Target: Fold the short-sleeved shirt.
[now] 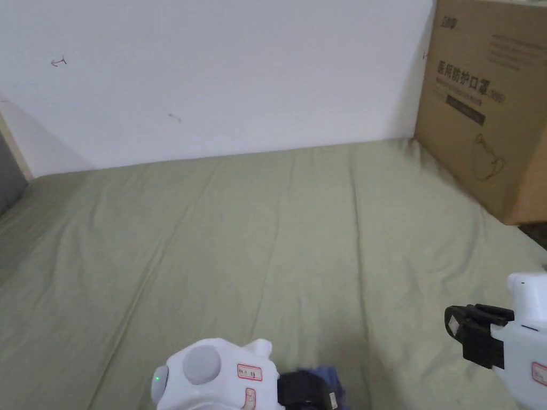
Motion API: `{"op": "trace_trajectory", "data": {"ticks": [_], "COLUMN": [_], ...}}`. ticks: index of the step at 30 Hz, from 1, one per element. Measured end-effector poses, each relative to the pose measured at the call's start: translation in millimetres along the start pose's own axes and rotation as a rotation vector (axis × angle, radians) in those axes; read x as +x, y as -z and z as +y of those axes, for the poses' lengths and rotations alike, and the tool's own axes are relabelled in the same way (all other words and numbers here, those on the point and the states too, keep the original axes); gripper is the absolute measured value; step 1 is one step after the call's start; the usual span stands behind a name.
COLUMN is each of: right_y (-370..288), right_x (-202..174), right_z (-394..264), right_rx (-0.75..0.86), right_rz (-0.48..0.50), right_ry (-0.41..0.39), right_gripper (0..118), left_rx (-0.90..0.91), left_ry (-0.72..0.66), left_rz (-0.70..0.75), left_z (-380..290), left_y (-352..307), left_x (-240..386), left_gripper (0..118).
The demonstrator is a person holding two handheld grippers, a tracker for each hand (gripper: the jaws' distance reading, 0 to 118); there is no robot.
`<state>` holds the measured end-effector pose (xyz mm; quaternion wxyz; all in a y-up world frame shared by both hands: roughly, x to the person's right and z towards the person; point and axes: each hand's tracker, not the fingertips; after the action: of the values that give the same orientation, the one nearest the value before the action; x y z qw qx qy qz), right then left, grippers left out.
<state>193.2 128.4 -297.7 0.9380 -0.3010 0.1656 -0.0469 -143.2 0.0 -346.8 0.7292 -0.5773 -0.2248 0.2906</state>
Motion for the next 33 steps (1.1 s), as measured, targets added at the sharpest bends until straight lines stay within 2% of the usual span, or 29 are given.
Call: {"op": "trace_trajectory", "data": {"ticks": [1, 3, 5, 8, 9, 10, 11, 12, 13, 16, 21, 23, 24, 26, 29, 31, 33], "right_y": [-1.3, -2.9, -3.1, -2.7, -2.3, -1.3, 0.2, 2.1, 3.7, 8.9, 11.7, 11.4, 11.1, 9.9, 7.1, 4.6, -0.9], "right_x": [1.7, 4.3, 6.4, 10.6, 11.1, 11.5, 12.1, 12.5, 12.9, 13.0, 9.4, 7.1, 6.2, 4.8, 2.9, 2.0, 0.5], "right_z": [-0.7, -1.2, -1.1, 0.3, 0.7, 1.2, 1.6, 1.7, 1.6, 0.6, -1.8, -2.1, -2.0, -1.3, 0.5, 3.7, 10.5], "right_rx": [-0.002, -0.006, -0.009, -0.002, 0.001, 0.002, 0.003, 0.003, 0.003, -0.001, -0.011, -0.015, -0.018, -0.024, -0.019, -0.013, 0.012], "right_rz": [-0.001, -0.003, -0.011, -0.012, -0.011, -0.012, -0.013, -0.015, -0.015, -0.015, -0.010, -0.014, -0.016, -0.016, -0.019, -0.015, -0.003], "right_ry": [0.004, 0.004, -0.006, -0.003, -0.001, 0.001, 0.002, 0.004, 0.005, 0.015, 0.036, 0.027, 0.021, 0.009, 0.003, 0.010, 0.017], "right_gripper": [0, 0, 0, 0, 0, 0, 0, 0, 0, 0, 0, 0, 0, 0, 0, 0, 0], "left_rx": [0.012, 0.069, 0.119, 0.187, 0.229, 0.267, 0.276, 0.264, 0.255, 0.171, 0.025, -0.023, -0.016, 0.041, 0.030, 0.085, 0.258], "left_ry": [-0.030, -0.064, -0.028, 0.129, 0.206, 0.283, 0.341, 0.387, 0.404, 0.375, 0.281, 0.286, 0.299, 0.237, 0.145, 0.193, 0.300], "left_rz": [-0.079, -0.190, -0.153, 0.051, 0.095, 0.157, 0.224, 0.274, 0.309, 0.216, 0.141, 0.170, 0.195, 0.090, 0.033, 0.047, 0.100], "left_z": [-0.1, -0.4, -2.5, -3.8, -7.0, -10.5, -12.9, -15.5, -18.9, -16.9, -18.8, -17.7, -19.4, -16.2, -14.4, -18.6, -22.7], "left_y": [1.7, -2.2, -18.1, -48.0, -58.3, -67.8, -71.3, -69.8, -69.7, -49.6, 19.9, 48.1, 58.2, 57.0, 43.1, 19.0, -25.0], "left_x": [2.3, 3.8, 5.9, 14.2, 17.0, 20.9, 24.6, 26.8, 26.2, 22.3, 11.9, 4.8, 1.5, -4.9, -12.3, -3.0, 14.5], "left_gripper": [115, 115, 116, 114, 102, 79, 43, 0, 1, 0, 1, 0, 0, 0, 0, 0, 0]}}
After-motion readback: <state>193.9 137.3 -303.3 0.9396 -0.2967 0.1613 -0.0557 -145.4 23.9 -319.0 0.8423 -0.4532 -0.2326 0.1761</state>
